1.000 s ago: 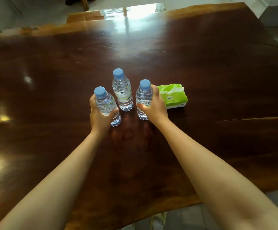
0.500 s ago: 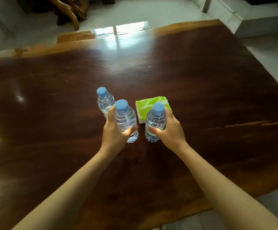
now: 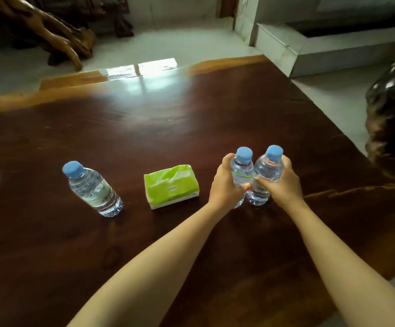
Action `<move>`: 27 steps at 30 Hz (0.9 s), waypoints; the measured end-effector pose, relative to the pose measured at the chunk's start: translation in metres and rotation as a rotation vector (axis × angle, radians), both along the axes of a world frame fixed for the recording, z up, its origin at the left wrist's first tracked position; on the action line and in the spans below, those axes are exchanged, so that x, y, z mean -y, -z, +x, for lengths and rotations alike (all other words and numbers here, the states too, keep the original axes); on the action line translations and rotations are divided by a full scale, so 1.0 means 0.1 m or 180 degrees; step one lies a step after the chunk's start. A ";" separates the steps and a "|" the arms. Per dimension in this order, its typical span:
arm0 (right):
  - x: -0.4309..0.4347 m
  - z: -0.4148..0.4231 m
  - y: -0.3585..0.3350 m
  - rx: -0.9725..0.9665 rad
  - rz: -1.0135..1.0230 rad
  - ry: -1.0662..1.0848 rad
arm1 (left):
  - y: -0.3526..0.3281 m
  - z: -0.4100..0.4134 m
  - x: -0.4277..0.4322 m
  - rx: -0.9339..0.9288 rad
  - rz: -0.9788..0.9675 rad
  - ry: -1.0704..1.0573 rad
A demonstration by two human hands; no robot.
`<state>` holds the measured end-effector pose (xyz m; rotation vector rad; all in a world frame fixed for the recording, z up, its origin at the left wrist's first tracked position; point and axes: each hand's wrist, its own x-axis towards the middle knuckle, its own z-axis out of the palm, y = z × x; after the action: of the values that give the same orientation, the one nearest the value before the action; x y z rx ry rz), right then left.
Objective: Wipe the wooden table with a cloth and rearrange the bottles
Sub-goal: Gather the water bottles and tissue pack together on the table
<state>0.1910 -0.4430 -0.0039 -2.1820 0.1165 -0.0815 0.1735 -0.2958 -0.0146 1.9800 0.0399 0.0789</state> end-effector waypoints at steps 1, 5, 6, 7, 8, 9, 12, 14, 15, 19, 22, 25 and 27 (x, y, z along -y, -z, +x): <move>0.05 0.06 0.02 0.0000 0.0042 0.0003 | 0.03 0.06 0.06 -0.0001 0.0018 0.0016; 0.11 0.23 0.05 0.0056 0.0143 -0.0195 | 0.08 0.22 0.15 0.0077 0.0014 -0.0099; 0.11 0.25 0.06 0.0099 0.0169 -0.0229 | 0.08 0.24 0.16 0.0084 0.0024 -0.0141; 0.11 0.27 0.06 0.0157 0.0198 -0.0260 | 0.09 0.27 0.17 0.0100 0.0028 -0.0177; 0.12 0.28 0.07 0.0209 0.0229 -0.0284 | 0.10 0.29 0.18 0.0117 0.0024 -0.0203; 0.12 0.29 0.08 0.0247 0.0263 -0.0307 | 0.10 0.31 0.18 0.0134 0.0016 -0.0219; 0.13 0.28 0.13 0.0322 0.0375 -0.0395 | 0.12 0.31 0.20 0.0175 -0.0018 -0.0247; 0.14 0.26 0.16 0.0368 0.0435 -0.0420 | 0.14 0.30 0.22 0.0185 0.0023 -0.0313; 0.15 0.25 0.18 0.0381 0.0457 -0.0425 | 0.15 0.30 0.22 0.0177 0.0079 -0.0333; 0.16 0.26 0.14 0.0218 0.0546 -0.0480 | 0.17 0.22 0.09 -0.0122 0.0296 0.0071; 0.19 0.19 0.04 -0.0012 0.0384 -0.0275 | 0.09 0.04 -0.28 -0.0119 0.0778 0.0220; 0.05 -0.19 -0.09 0.1165 -0.0187 0.0455 | 0.11 -0.38 -0.89 0.0042 0.0815 -0.0426; -0.30 -0.51 -0.13 0.2107 -0.0360 0.0413 | 0.23 -0.79 -1.33 0.0082 0.1041 -0.1106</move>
<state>0.1397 -0.4127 0.0087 -2.1448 -0.1265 -0.8883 0.0949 -0.1625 -0.0379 2.2793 0.3751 0.3556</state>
